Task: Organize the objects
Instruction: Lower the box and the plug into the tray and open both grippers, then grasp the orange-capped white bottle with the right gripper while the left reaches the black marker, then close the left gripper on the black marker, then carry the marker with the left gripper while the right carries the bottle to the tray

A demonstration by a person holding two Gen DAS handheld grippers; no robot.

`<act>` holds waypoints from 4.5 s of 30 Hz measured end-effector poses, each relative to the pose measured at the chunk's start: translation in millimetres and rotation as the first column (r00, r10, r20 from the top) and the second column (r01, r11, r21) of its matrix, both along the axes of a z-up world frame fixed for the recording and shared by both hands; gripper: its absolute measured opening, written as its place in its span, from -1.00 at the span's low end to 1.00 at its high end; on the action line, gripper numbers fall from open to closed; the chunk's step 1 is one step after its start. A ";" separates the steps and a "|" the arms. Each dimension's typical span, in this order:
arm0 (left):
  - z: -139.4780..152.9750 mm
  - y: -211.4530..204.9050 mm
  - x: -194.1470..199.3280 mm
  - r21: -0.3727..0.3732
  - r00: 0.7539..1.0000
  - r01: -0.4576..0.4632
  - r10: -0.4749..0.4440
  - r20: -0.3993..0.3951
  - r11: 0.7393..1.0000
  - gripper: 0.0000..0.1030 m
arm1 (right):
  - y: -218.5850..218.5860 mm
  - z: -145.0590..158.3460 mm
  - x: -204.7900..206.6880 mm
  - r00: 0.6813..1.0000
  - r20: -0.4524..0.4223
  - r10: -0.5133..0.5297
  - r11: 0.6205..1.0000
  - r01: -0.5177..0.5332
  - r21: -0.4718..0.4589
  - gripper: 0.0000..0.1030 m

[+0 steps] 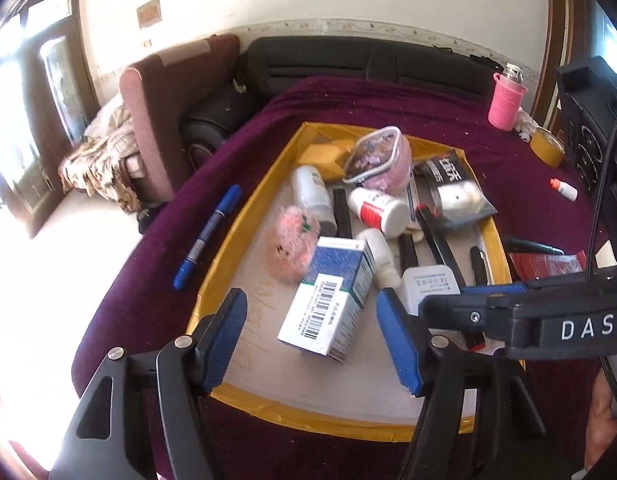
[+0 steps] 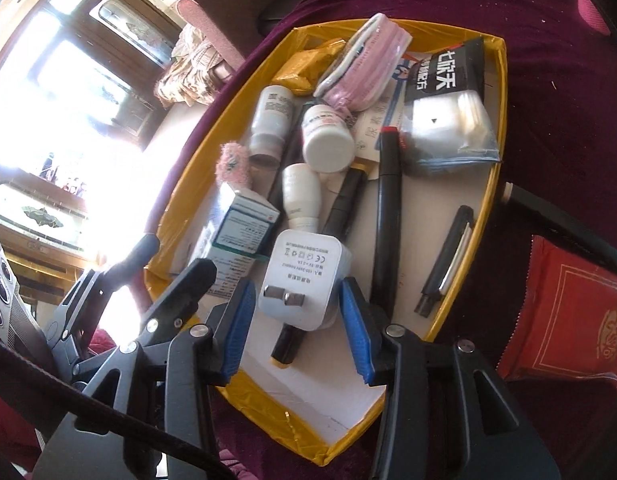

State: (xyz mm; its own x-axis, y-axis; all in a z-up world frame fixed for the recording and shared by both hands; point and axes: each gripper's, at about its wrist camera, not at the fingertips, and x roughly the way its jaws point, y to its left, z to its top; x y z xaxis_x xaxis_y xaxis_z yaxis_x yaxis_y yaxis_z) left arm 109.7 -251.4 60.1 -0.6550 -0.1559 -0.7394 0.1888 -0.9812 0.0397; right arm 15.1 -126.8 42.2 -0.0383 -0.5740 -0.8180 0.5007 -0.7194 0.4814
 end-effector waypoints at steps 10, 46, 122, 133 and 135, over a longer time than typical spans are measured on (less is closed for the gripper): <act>8.7 8.8 -1.8 -0.058 1.000 -0.023 0.023 -0.010 0.998 0.20 | 13.8 11.1 -1.2 0.997 -0.051 -0.062 0.995 0.057 -0.081 -0.05; 31.5 145.3 -46.5 0.231 0.941 0.333 -0.337 -0.022 0.914 0.32 | 319.6 37.9 -166.7 0.838 -0.322 -0.441 0.825 0.520 0.222 0.04; 80.4 -31.6 35.3 0.264 0.908 0.414 -0.373 -0.191 0.871 -0.77 | 79.1 29.4 -9.9 1.000 0.007 -0.020 0.978 0.021 -0.209 -0.52; 31.4 -82.0 -2.1 0.333 0.950 0.309 -0.302 -0.077 0.891 -0.77 | -3.0 -4.2 -3.8 0.999 0.011 0.031 0.993 -0.030 -0.113 -0.51; 28.4 -87.4 -15.0 0.348 0.954 0.296 -0.291 -0.068 0.889 -0.75 | -11.5 -7.0 -3.8 0.999 -0.008 0.031 0.996 -0.031 -0.082 -0.51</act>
State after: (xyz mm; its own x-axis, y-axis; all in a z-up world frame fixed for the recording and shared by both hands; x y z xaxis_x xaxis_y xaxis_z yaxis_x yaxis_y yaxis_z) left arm 94.6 -338.8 88.5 -0.6411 0.3126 -0.7009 -0.1124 -0.9417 -0.3171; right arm 11.3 -138.4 35.2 -0.0247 -0.6404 -0.7676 0.5257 -0.6614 0.5349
